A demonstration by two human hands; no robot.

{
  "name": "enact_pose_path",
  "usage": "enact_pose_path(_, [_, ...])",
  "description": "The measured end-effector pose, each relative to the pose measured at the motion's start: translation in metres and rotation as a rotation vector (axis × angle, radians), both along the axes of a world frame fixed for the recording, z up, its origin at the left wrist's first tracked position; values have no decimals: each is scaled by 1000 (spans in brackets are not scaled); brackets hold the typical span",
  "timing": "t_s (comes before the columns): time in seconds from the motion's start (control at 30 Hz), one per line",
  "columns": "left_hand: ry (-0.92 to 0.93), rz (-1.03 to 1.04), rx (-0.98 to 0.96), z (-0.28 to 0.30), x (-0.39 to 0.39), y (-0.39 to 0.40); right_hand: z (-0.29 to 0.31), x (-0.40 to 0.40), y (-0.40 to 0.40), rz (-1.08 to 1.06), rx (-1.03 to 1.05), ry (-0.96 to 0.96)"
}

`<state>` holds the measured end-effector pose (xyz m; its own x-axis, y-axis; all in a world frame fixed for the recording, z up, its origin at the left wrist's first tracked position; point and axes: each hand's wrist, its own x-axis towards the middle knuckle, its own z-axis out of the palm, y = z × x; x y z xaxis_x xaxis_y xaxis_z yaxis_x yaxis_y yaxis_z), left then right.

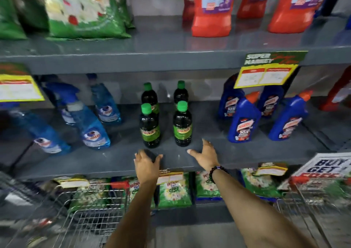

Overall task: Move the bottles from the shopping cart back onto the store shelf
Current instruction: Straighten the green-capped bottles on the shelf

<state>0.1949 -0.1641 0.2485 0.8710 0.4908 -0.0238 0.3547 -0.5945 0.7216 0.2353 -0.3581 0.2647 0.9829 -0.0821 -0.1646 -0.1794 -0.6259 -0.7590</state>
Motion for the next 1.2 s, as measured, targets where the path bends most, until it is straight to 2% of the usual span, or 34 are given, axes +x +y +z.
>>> enact_pose_path(0.13, [-32, -32, -81, 0, 20, 21, 1, 24, 26, 42, 84, 19])
enact_pose_path(0.27, [-37, -49, -142, -2, 41, 29, -3, 37, 30, -29, 202, -11])
enact_pose_path(0.4, [-123, -34, -123, -10, 50, 28, -7, 37, 29, -42, 247, -49])
enact_pose_path(0.8, [-204, -11, -186, -11, 46, 26, -4, 34, 30, -58, 249, -77])
enact_pose_path(1.2, [-195, 6, -205, -10, 46, 26, 1, 35, 27, -3, 243, -76])
